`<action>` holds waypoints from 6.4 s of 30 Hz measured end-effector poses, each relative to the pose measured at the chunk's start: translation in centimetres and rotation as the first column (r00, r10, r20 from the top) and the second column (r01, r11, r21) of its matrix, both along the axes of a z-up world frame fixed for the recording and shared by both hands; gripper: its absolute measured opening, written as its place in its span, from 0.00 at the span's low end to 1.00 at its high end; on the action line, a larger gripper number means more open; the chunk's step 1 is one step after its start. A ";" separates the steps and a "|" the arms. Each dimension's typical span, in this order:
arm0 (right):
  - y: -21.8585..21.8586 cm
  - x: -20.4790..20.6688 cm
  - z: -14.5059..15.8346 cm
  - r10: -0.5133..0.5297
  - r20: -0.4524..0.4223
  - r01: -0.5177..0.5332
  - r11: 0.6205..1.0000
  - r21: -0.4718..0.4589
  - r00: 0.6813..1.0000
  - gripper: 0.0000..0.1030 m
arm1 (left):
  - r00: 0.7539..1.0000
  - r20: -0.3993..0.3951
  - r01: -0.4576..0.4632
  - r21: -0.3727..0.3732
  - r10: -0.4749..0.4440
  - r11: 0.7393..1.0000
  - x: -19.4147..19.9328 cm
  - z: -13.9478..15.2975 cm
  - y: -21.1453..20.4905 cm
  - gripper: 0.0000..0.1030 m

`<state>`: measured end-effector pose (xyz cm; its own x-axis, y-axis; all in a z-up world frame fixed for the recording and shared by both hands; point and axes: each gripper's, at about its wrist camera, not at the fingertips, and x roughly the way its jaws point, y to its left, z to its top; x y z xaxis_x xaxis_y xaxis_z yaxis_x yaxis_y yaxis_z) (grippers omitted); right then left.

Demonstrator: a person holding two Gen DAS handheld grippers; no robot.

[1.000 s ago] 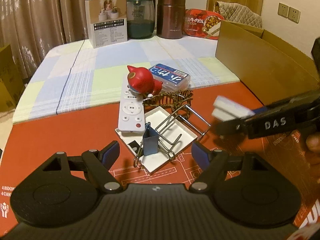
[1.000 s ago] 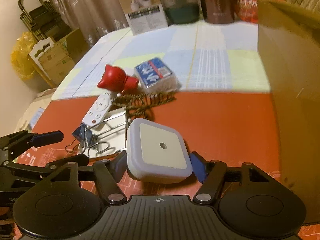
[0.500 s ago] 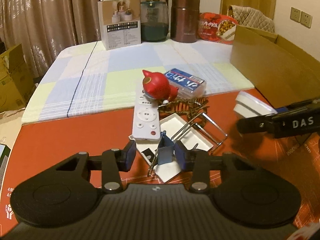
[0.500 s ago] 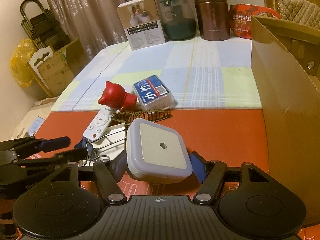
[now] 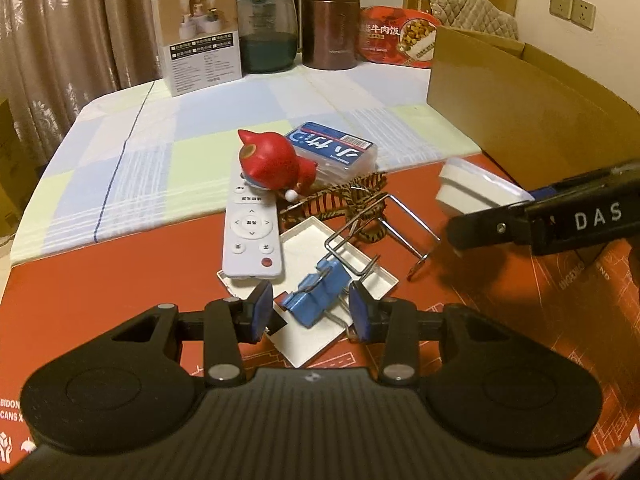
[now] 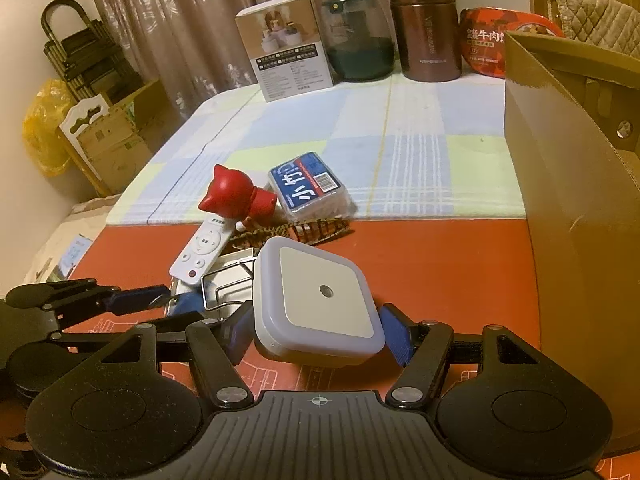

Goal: Organize rigid objects
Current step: 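Grasp the blue binder clip on the wire rack with the left gripper, then carry the clip and night light into the box and release both, then move both open grippers back toward the remaining items on the mat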

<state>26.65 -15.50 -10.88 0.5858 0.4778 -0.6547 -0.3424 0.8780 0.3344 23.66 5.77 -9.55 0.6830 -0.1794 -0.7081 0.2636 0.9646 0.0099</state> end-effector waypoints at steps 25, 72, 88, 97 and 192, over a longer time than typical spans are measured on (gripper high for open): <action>-0.2 0.1 0.2 -0.001 0.000 0.001 1.000 0.009 1.000 0.61 | 0.999 -0.043 0.017 0.004 -0.016 1.000 2.0 -1.4 -0.2 0.31; -4.8 -3.2 7.5 -0.112 0.238 0.108 0.994 0.028 0.965 0.61 | 0.985 0.171 -0.009 -0.143 0.034 0.990 -0.2 9.6 -4.6 0.25; -16.2 -4.8 10.2 -0.363 0.317 0.384 0.923 -0.004 0.876 0.61 | 0.960 0.243 0.188 -0.203 -0.137 0.961 0.5 12.9 -14.1 0.25; -21.9 -4.4 8.4 -0.490 0.219 0.499 0.866 0.016 0.844 0.61 | 0.938 0.246 0.297 -0.208 -0.244 0.932 1.4 12.9 -20.4 0.25; -3.0 -6.6 10.3 -0.080 0.381 0.068 0.997 0.047 0.921 0.62 | 0.951 0.171 -0.240 -0.115 0.257 0.964 -5.6 9.6 5.4 0.25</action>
<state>20.05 -18.49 -0.55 0.8228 0.4405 -0.3592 -0.3843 0.8967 0.2194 18.11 11.21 0.06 0.8301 -0.0457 -0.5558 0.0172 0.9983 -0.0565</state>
